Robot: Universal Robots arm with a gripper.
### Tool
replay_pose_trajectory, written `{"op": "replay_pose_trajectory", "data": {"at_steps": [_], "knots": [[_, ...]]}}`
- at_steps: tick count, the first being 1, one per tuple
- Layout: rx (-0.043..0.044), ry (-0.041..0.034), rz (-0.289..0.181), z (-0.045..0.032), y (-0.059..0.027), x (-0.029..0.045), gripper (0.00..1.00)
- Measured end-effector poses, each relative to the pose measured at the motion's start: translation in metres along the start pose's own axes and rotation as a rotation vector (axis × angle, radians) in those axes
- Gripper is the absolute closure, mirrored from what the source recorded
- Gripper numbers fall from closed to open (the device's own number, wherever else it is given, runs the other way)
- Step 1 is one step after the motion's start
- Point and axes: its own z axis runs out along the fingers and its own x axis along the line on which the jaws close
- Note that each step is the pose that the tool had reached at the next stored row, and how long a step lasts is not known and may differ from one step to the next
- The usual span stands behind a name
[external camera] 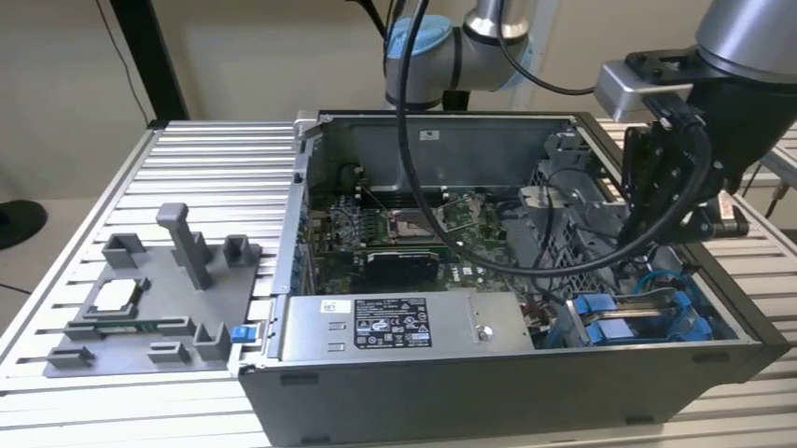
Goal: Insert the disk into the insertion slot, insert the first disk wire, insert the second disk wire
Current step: 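Insert the first disk wire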
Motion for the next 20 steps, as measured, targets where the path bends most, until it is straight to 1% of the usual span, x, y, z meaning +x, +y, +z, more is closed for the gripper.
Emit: {"op": "replay_pose_trajectory", "data": {"at_steps": [3, 7, 10, 12, 13, 16, 20], "knots": [[0.0, -0.0003, 0.0, 0.0022, -0.0102, 0.0019, 1.0], [-0.0003, -0.0003, 0.0, 0.0057, -0.0215, 0.0054, 1.0], [-0.0007, -0.0002, 0.0, 0.009, -0.0284, 0.0083, 1.0], [-0.0024, -0.0002, 0.0, 0.0113, -0.0316, 0.0101, 1.0], [-0.0052, 0.0, 0.0, 0.0119, -0.0331, 0.0109, 1.0], [-0.0208, 0.0005, 0.001, 0.0137, -0.0367, 0.0125, 1.0], [-0.0549, 0.0023, 0.003, 0.0151, -0.0437, 0.0144, 1.0]]}}
